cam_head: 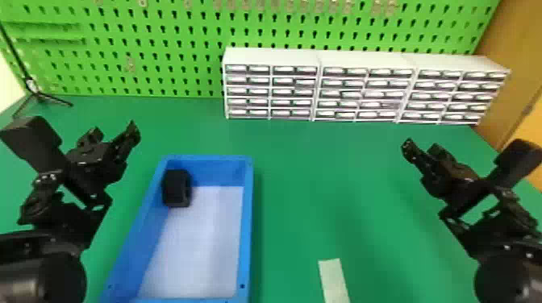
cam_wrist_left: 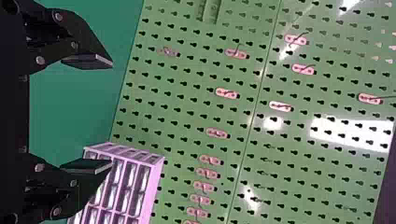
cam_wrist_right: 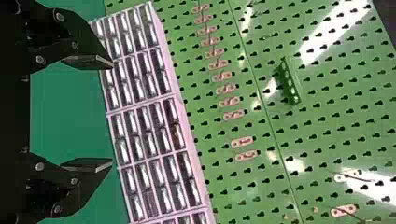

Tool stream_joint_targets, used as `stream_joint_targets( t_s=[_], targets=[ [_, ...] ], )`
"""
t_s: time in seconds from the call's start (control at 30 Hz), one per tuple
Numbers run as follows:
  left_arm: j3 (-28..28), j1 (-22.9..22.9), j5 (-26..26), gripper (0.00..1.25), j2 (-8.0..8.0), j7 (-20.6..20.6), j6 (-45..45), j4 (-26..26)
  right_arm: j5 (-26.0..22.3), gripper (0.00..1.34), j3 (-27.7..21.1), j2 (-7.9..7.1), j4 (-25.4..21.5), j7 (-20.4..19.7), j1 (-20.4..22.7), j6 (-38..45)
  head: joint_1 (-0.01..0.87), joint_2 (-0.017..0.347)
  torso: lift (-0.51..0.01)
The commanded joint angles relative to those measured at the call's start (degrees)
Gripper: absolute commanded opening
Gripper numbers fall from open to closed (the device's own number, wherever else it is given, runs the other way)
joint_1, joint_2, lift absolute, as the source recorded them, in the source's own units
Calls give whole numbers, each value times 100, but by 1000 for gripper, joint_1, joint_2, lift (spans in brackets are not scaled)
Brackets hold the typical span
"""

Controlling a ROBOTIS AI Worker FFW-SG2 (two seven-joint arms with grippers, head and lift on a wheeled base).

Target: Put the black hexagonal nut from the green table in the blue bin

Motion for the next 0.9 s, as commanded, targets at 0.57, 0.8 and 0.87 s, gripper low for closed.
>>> stream_joint_targets(
  t_s=[0.57,0.8,0.87],
  targets=[
    [23,-1,25,755,0,-57,-9,2,-9,819,59,-33,-1,0,-30,31,692,8,-97],
    [41,-10,25,755,0,-75,-61,2,-26,819,94,-42,-1,8,-30,49,692,8,-97],
    [41,-10,25,755,0,-75,-61,2,-26,819,94,-42,-1,8,-30,49,692,8,-97]
  ],
)
